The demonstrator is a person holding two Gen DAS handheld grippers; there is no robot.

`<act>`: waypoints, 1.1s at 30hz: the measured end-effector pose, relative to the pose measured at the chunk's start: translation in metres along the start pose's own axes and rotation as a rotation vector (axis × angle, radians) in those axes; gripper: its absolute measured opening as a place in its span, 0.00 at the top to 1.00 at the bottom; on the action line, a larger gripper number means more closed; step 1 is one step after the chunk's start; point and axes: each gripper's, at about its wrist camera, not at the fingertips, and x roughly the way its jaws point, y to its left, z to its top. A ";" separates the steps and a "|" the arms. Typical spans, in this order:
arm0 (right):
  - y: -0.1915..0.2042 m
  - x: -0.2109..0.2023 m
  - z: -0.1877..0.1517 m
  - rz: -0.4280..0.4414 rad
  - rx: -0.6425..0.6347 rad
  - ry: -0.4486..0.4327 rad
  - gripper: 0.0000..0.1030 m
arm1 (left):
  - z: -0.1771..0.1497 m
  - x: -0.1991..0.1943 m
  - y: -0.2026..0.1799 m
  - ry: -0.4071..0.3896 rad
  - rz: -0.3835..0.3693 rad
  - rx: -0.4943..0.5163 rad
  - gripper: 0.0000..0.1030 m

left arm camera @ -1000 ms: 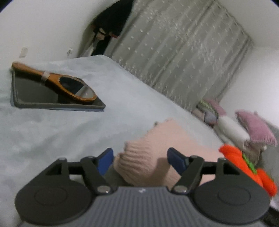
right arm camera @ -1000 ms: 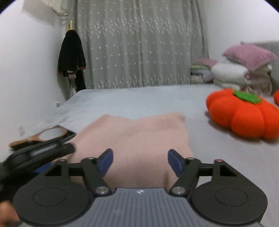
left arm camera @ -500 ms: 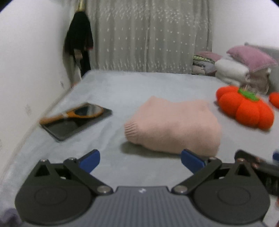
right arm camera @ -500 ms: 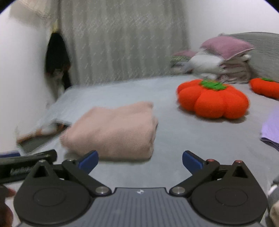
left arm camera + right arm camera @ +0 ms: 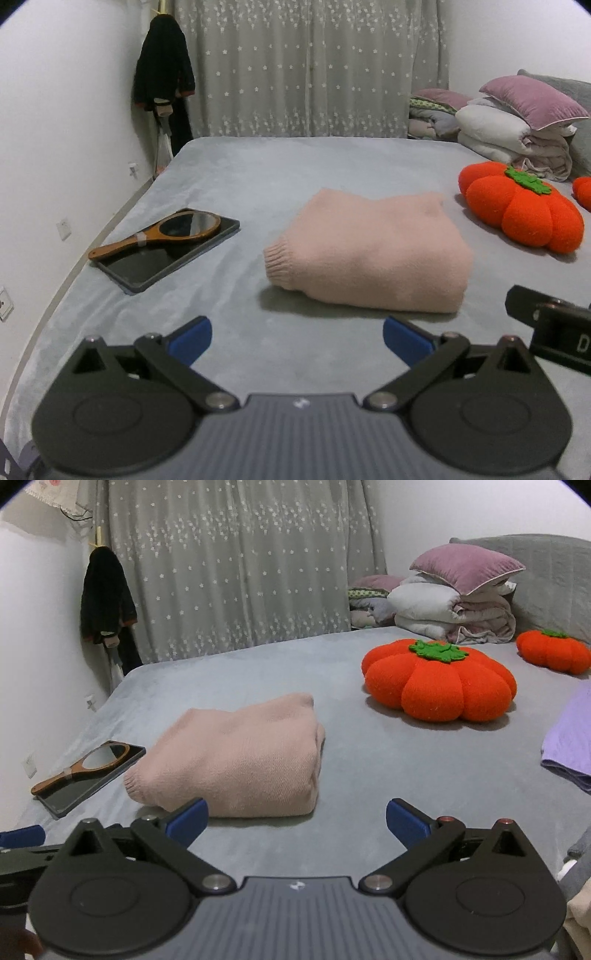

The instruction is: Fold clothes

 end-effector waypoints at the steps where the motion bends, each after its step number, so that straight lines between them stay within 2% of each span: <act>1: -0.001 0.000 0.000 0.005 0.005 0.002 0.00 | 0.000 0.000 -0.001 0.002 0.001 0.003 0.00; 6: -0.004 0.004 0.000 0.037 0.029 0.019 0.00 | -0.002 0.003 -0.005 0.016 -0.001 0.021 0.00; 18: -0.002 0.003 0.000 -0.015 -0.007 0.009 0.00 | -0.003 0.009 0.000 0.043 0.016 0.019 0.00; 24: 0.004 0.003 -0.001 -0.006 -0.037 0.010 0.00 | -0.004 0.014 0.003 0.061 0.040 0.019 0.00; 33: 0.013 0.012 -0.006 0.022 -0.084 0.061 0.00 | -0.007 0.028 0.011 0.118 0.092 0.027 0.00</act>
